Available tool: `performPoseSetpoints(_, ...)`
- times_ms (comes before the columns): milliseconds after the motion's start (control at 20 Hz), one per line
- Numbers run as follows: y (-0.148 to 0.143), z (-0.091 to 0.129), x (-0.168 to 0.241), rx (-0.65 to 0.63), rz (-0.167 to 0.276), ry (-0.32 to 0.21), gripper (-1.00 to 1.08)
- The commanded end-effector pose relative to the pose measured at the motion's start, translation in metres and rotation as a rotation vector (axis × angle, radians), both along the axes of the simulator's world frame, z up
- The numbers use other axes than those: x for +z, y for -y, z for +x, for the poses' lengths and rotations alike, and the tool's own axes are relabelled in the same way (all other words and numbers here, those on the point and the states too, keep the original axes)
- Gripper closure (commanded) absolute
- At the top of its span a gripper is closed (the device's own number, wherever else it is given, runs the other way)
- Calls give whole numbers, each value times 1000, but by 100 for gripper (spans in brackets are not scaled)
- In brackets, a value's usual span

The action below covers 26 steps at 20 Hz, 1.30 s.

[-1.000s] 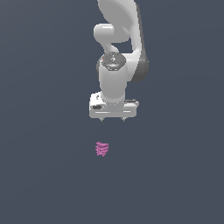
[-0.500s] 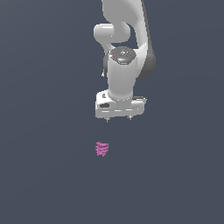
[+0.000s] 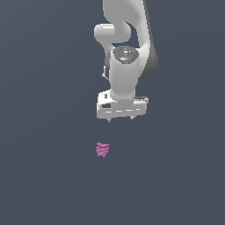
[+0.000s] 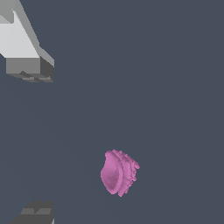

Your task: Pick up the object and move it to a goal position.

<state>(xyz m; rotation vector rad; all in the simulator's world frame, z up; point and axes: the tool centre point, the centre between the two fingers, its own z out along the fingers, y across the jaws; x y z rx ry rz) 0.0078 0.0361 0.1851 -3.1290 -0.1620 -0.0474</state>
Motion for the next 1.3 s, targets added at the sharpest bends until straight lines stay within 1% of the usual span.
performPoseSetpoints(0, 2, 3, -2, -7, 0, -1, -92)
performPoseSetpoints(400, 20, 25, -21, -65, 3, -8, -92)
performPoseSetpoints(900, 63, 65, -70, -187, 0, -23, -92)
performPoseSetpoints(1250, 83, 78, -93, -238, -4, -29, -92)
